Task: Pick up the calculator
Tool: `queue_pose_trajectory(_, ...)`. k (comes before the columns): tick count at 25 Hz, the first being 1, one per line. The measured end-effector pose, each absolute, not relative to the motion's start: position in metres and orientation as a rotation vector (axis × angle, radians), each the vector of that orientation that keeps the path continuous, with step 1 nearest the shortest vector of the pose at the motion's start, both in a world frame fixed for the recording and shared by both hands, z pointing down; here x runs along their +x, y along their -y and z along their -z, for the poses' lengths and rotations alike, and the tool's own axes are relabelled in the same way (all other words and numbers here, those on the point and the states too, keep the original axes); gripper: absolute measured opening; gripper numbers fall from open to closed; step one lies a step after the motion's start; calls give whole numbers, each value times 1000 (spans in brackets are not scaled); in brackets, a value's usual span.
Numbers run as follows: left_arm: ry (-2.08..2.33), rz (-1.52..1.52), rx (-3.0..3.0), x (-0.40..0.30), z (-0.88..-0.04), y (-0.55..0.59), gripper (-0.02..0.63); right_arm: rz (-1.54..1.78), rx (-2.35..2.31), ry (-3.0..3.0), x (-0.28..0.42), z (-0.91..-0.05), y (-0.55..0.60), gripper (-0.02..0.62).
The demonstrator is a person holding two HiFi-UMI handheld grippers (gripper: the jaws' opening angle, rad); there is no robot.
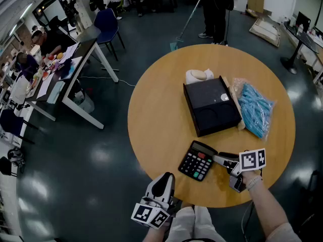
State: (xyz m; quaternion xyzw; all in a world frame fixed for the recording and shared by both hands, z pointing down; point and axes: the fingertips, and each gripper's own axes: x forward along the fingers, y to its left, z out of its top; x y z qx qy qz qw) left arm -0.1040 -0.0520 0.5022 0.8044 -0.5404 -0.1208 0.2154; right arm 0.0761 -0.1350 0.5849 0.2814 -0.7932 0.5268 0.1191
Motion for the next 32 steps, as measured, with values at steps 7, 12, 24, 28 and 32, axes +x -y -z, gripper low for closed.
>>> queue_pose_trajectory(7, 1492, 385, 2238, -100, -507, 53, 46, -1880, 818, 2168, 68, -608, 142, 218)
queue_pose_trajectory(12, 1516, 395, 2191, -107, -517, 45, 46, -1911, 672, 2160, 53, -609, 145, 216)
queue_pose_trajectory(24, 1539, 408, 2144, -114, -520, 28, 46, -1799, 636, 2274, 57, -609, 133, 57)
queue_pose_trajectory(28, 1542, 419, 2149, -115, -510, 26, 46, -1836, 547, 2405, 51, -580, 125, 57)
queue_pose_trajectory(32, 1539, 429, 2171, -113, -493, 29, 46, -1916, 579, 2468, 64, -542, 119, 57)
